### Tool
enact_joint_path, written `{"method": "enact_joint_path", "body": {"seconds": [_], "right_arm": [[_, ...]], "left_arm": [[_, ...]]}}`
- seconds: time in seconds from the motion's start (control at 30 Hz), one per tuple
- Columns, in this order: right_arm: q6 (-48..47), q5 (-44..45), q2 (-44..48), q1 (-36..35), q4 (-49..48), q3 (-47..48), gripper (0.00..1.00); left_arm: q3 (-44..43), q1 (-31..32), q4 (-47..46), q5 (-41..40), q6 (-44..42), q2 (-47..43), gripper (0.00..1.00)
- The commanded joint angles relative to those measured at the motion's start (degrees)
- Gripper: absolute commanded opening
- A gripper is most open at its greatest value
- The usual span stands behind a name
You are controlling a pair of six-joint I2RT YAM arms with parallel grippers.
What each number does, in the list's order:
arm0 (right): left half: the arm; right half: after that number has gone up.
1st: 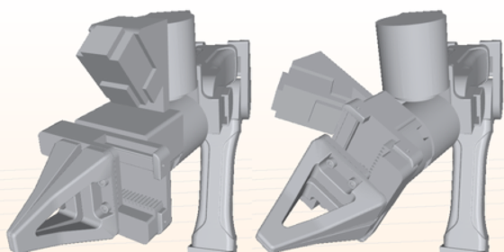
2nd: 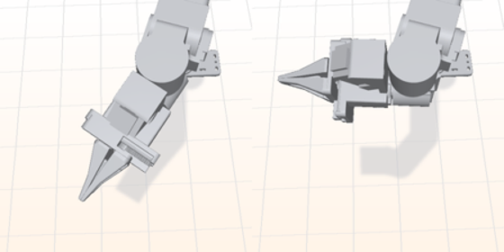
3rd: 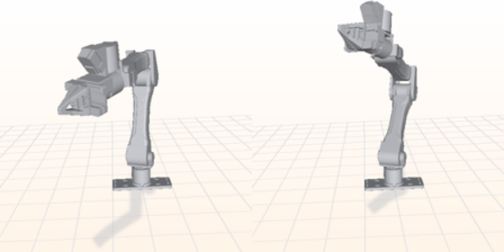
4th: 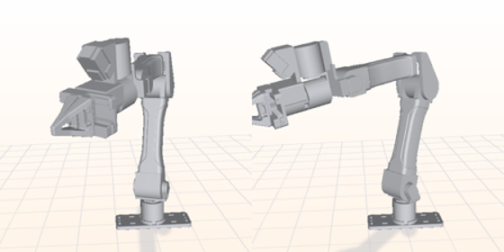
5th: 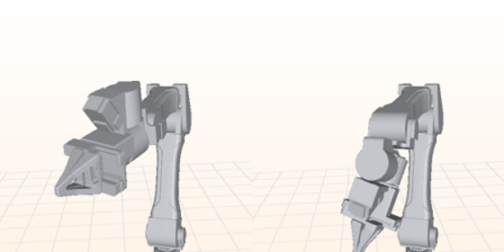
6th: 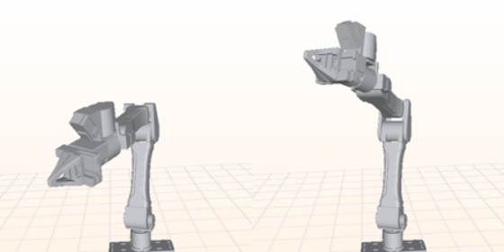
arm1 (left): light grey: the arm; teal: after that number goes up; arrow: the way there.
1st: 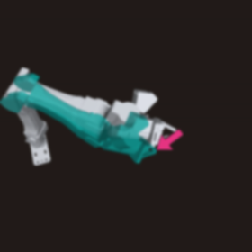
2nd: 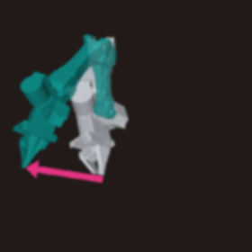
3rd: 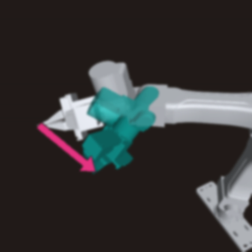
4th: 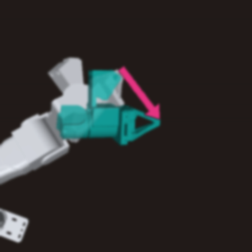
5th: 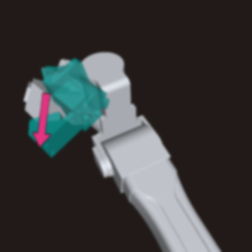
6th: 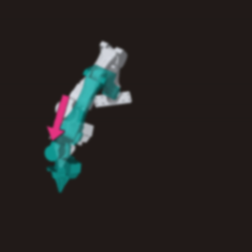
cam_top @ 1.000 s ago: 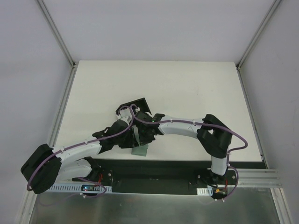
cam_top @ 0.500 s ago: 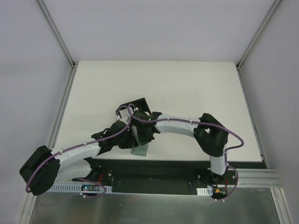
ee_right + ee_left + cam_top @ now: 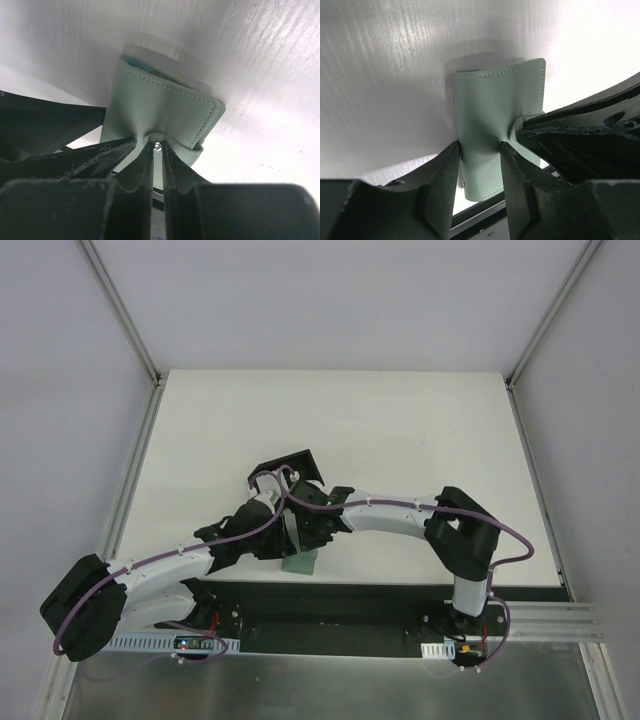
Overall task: Put the credit cards into the card holder
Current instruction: Close the card holder at the corner of the board.
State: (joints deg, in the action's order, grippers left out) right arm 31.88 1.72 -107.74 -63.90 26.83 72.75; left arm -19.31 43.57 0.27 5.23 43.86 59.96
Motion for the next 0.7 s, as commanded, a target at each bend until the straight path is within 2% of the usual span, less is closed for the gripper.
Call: {"method": "enact_joint_path", "body": {"seconds": [0.0,0.2,0.37,0.67], "right_arm": [[-3.75,7.42,-1.78,0.62,4.64,-5.95,0.12],[-5.25,8.13,1.22,1.32,1.04,-7.88,0.20],[-5.95,6.63,3.59,2.37,-3.09,-10.52,0.20],[-6.74,5.67,5.70,3.87,-6.26,-12.10,0.25]], "left_arm": [[0.15,0.81,2.54,-1.37,-1.93,0.15,0.38],[-0.20,0.73,2.63,-1.89,-2.11,0.33,0.40],[-0.46,0.81,2.63,-2.51,-2.11,0.24,0.41],[-1.52,0.73,2.72,-2.68,-2.11,2.00,0.42]]}}
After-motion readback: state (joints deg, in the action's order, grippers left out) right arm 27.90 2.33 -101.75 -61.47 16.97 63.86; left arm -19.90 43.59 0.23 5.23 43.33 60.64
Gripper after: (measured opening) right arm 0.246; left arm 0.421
